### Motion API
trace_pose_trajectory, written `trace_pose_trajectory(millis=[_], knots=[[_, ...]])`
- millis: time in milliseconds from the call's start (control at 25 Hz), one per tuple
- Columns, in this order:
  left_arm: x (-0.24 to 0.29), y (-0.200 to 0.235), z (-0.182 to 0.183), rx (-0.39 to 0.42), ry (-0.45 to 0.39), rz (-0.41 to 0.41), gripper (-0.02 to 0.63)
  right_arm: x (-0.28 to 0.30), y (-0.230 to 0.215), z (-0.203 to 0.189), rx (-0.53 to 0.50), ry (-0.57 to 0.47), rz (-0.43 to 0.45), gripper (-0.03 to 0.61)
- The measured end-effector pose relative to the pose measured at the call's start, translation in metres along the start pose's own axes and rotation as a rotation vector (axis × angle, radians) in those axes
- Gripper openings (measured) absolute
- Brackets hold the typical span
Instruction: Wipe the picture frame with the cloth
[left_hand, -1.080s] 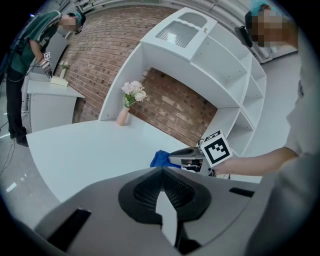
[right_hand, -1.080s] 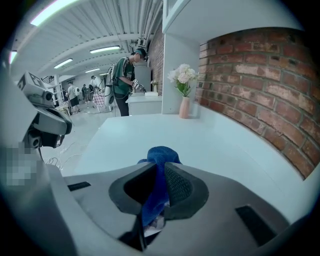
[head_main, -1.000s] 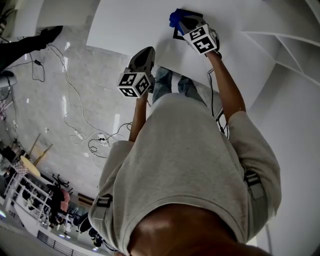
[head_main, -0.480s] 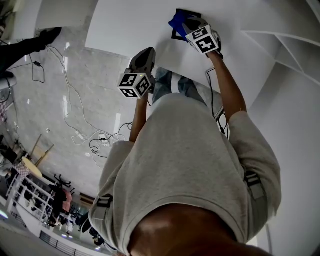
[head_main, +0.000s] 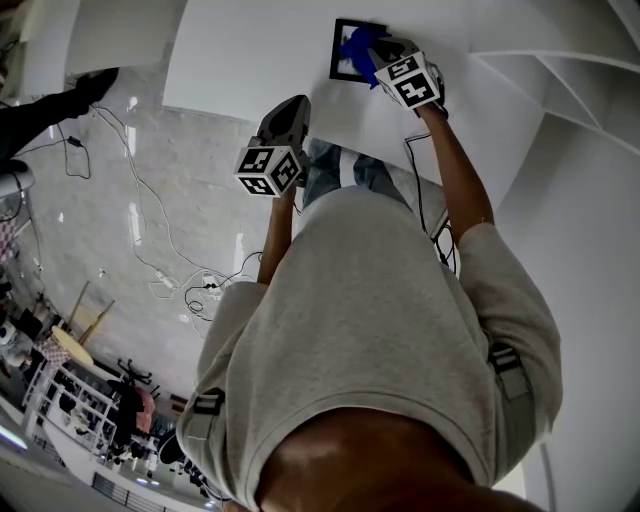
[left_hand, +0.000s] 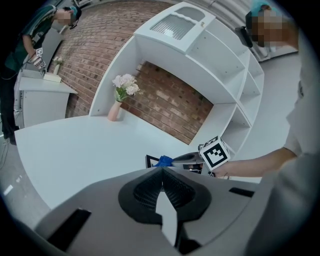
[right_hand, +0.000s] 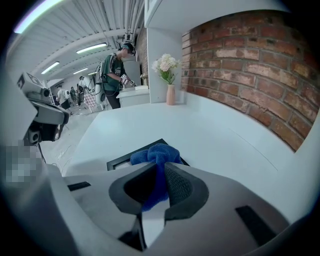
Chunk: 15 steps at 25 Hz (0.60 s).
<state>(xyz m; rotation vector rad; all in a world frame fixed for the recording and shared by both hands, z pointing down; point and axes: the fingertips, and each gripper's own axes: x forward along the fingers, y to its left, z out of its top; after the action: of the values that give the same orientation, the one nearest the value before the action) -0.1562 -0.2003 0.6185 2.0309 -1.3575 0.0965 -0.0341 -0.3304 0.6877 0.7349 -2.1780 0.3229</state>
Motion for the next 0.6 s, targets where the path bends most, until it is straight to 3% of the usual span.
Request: trace_pose_trajectory(millis=[600], knots=[[0.011,-0.023,0.004,0.032,0.002,-0.033,0.017,-0.022,-0.026,-0.025,0.036,-0.006,-0.047,0.066]])
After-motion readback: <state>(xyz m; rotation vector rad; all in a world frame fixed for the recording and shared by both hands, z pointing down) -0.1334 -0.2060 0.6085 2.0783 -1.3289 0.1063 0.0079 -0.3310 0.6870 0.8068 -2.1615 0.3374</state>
